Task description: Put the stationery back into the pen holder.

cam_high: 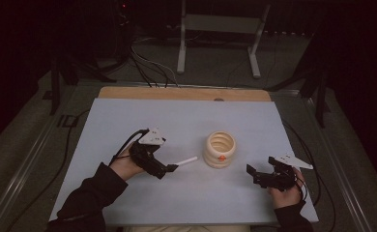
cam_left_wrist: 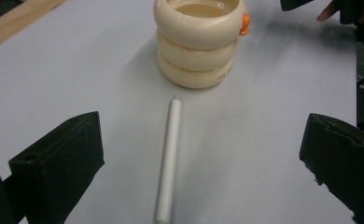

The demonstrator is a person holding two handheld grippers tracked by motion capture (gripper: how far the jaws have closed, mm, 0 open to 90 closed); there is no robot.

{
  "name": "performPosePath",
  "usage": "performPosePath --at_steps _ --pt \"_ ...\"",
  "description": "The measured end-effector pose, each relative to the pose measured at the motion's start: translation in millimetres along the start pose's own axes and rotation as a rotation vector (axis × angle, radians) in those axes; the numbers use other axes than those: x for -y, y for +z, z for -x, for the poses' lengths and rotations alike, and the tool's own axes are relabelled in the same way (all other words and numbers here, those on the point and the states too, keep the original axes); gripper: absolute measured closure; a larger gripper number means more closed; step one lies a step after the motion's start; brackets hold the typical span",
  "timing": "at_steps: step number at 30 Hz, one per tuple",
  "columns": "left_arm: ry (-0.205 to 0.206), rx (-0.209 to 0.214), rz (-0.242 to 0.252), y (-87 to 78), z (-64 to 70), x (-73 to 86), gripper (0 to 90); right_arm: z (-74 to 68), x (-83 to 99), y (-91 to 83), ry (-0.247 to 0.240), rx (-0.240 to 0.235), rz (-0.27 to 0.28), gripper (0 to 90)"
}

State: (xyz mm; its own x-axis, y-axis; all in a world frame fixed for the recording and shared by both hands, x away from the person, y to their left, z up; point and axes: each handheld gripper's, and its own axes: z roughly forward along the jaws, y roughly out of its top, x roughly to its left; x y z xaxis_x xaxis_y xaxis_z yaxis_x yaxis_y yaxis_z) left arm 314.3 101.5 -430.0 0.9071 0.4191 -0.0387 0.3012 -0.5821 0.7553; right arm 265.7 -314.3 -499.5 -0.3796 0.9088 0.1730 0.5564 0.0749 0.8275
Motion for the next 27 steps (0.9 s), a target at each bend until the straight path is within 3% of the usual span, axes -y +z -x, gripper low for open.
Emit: performPosePath --at_steps 6,13,18,27 --pt "-0.009 0.064 -0.054 16.8 -2.4 -7.2 0.9 0.4 -0.1 -0.2 0.004 -0.002 0.001 0.0" --pt "0.025 0.116 -0.191 37.2 -2.0 -13.1 0.9 0.2 0.0 -0.2 0.005 -0.005 0.004 0.0" --pt "0.054 0.131 -0.259 49.5 -1.0 -13.9 0.9 0.7 -0.1 -1.0 0.011 -0.002 0.009 0.0" --pt "0.069 0.120 -0.329 66.6 -7.2 -14.4 3.5 0.3 -0.3 -1.2 0.011 -0.002 0.007 0.0"
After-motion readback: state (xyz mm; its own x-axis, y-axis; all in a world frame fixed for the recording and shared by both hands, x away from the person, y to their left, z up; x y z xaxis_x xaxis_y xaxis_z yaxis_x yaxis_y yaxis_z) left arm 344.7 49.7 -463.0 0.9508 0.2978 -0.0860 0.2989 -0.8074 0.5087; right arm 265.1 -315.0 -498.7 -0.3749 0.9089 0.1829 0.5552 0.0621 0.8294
